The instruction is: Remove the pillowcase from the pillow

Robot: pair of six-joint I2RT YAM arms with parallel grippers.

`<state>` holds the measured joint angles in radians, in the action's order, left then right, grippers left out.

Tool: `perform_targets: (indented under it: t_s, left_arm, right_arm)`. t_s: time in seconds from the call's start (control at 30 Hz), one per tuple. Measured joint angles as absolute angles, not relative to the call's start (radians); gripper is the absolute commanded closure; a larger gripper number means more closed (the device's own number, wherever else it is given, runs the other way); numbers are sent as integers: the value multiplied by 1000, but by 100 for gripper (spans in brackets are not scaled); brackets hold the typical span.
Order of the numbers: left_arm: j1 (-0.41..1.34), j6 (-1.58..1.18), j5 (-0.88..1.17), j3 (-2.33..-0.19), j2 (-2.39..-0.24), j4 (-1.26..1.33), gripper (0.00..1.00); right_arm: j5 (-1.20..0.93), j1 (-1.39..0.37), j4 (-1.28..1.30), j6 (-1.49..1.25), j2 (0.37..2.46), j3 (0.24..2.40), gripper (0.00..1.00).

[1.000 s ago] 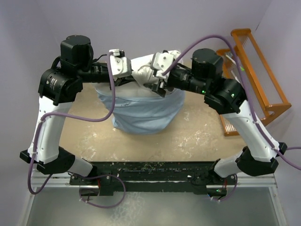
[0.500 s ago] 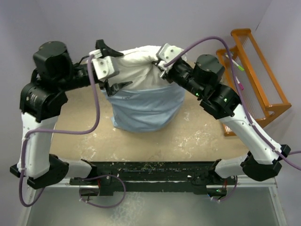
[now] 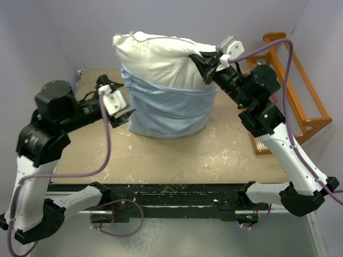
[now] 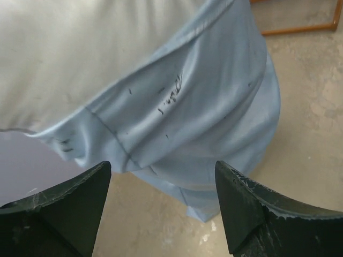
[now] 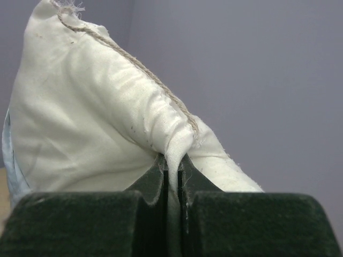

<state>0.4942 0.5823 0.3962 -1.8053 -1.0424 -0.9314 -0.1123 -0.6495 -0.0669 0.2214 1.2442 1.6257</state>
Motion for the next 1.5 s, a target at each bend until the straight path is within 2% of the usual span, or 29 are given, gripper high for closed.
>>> perform_targets:
  t_s: [0.13,0.23,0.4,0.43,0.5,0.57,0.6,0.63,0.7,0.73,0.83,0.97,1.27,1.37,1.47,1.5]
  left_arm:
    - [494,589,354,-1685,-1068,-891,29]
    - [487,597,322,-1632,-1110,-853,39]
    - [375,595,350,-1620,-1134,-788,53]
    - [345,596,366,-1621,-1134,-781,57]
    - [309,595,390,-1622,-1132,-772,72]
    - [301,588,415,-1621,-1128,-770,80]
    - [301,582,426,-1621,-1126,-768,79]
    - [301,568,443,-1618,-1122,-762,73]
    - [299,549,479,-1607,-1110,-746,39]
    - [294,534,508,-1601,-1103,-741,33]
    - [288,488,600,-1594,-1085,-741,29]
    - [287,398,680,-1587,-1060,-715,31]
    - [282,211,625,-1494,-1019,-510,59]
    - [282,171,611,-1494,-1056,-464,85]
    - [282,139,614,-1492,-1090,-450,100]
    - [282,136,611,-1486,-1093,-447,100]
  right_arm:
    - [-125,-648,-81,204,1242,1618,100]
    - [-126,-646,-87,199,1242,1614,100]
    - [-135,-640,-88,193,1238,1613,100]
    - [-138,-639,-88,193,1238,1613,100]
    - [-149,-637,-88,191,1238,1613,100]
    - [-152,-636,-88,188,1238,1613,100]
    - [-152,-635,-88,185,1238,1613,100]
    - [-153,-633,-88,181,1238,1613,100]
    - [-155,-632,-88,171,1238,1613,100]
    - [-157,-631,-88,167,1238,1613,100]
    - [-159,-623,-87,160,1239,1616,100]
    - [-167,-594,-86,146,1242,1619,100]
    - [-214,-567,-89,98,1240,1619,100]
    - [-224,-562,-89,85,1238,1619,100]
    - [-223,-558,-89,76,1237,1619,100]
    - [-223,-555,-89,72,1237,1619,100]
